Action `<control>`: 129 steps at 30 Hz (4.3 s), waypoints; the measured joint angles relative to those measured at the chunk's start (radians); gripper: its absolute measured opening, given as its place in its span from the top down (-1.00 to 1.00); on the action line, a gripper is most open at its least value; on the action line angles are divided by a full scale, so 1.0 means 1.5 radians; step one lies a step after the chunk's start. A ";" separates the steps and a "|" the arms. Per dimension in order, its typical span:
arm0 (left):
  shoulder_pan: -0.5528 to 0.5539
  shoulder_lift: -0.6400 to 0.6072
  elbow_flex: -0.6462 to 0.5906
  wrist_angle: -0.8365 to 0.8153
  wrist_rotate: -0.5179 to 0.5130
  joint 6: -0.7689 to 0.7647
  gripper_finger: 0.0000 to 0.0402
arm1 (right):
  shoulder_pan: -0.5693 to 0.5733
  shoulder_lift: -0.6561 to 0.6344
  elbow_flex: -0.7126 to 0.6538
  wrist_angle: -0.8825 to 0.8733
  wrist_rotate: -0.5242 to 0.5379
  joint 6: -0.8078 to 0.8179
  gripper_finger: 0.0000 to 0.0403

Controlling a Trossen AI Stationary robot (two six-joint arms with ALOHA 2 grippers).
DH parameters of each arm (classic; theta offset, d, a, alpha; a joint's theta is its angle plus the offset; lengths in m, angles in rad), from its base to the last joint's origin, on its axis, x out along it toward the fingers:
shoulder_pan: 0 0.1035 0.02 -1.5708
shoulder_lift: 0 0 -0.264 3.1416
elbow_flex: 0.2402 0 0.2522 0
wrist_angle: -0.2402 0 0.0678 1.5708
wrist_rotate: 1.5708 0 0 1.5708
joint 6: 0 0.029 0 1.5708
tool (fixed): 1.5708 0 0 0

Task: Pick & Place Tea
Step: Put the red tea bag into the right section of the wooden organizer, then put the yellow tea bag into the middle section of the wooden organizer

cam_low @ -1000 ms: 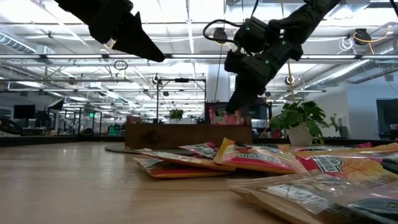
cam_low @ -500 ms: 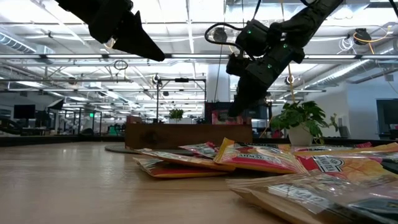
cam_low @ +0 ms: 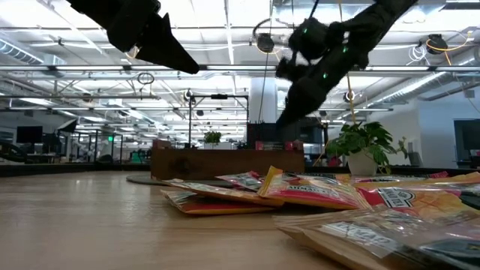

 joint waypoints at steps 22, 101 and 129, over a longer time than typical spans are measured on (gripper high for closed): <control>-0.003 0.000 0.000 0.000 0.165 -0.157 0.23 | 0.243 -0.573 -0.332 0.122 -0.047 0.077 0.37; -0.139 0.400 0.336 -0.258 0.151 0.298 0.30 | 0.287 -0.567 -0.571 0.523 0.091 0.058 0.55; -0.204 0.276 0.472 -0.374 -0.075 0.608 0.96 | 0.287 -0.503 -0.519 0.504 -0.161 0.273 0.55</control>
